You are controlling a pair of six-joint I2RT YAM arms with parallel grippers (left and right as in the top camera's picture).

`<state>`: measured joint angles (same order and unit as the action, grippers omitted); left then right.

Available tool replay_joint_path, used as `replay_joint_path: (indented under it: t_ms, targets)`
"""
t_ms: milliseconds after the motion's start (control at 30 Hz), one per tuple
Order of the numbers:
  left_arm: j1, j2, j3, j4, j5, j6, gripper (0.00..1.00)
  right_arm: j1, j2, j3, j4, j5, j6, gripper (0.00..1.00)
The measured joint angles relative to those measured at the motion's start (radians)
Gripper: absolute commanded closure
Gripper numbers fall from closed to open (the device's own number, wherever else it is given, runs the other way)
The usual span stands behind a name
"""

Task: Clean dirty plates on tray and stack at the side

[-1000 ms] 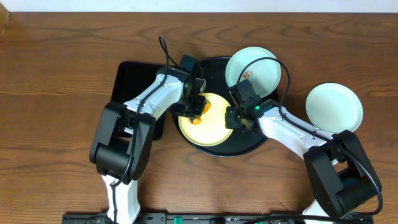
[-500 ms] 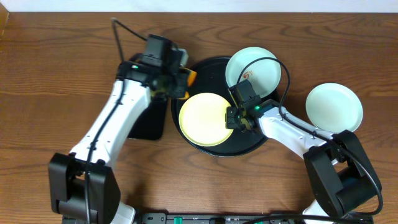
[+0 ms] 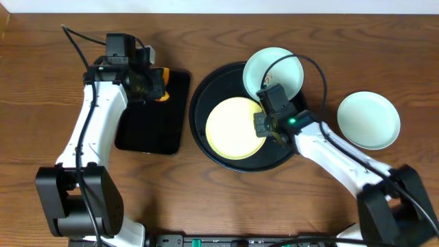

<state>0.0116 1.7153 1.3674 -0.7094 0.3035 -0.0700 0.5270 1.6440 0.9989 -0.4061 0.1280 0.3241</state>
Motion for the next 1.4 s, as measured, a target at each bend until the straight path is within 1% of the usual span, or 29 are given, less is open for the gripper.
replay_joint_path:
  t_ms: [200,233,433,667,767,1000,1100,1233,1400]
  targets:
    - [0.008,0.051,-0.003,0.013,0.0,0.0,0.83,0.001,-0.097,0.0,0.01,0.095,-0.125,0.99]
    - [0.008,0.06,-0.003,0.015,0.0,0.0,0.78,0.002,-0.108,0.0,0.015,0.117,-0.149,0.99]
    - [0.008,0.12,-0.003,0.021,0.0,0.007,0.78,0.006,-0.175,0.0,0.079,0.274,-0.317,0.99]
    - [0.008,0.187,-0.003,0.021,0.0,0.008,0.78,0.062,-0.207,0.0,0.173,0.48,-0.511,0.99]
    - [0.008,0.198,-0.004,0.02,0.0,0.008,0.78,0.087,-0.207,0.0,0.176,0.53,-0.546,0.99]
    - [0.008,0.198,-0.004,0.018,0.0,0.008,0.78,0.101,-0.207,0.0,0.201,0.638,-0.56,0.99]
    - [0.008,0.198,-0.004,0.017,0.0,0.008,0.78,0.1,-0.207,0.0,0.215,0.676,-0.544,0.99]
    - [0.008,0.198,-0.004,0.013,0.0,0.008,0.78,0.06,-0.207,0.0,0.188,0.676,-0.465,0.99]
    - [0.008,0.198,-0.004,0.008,0.0,0.008,0.78,-0.08,-0.207,0.0,0.097,0.589,-0.31,0.99]
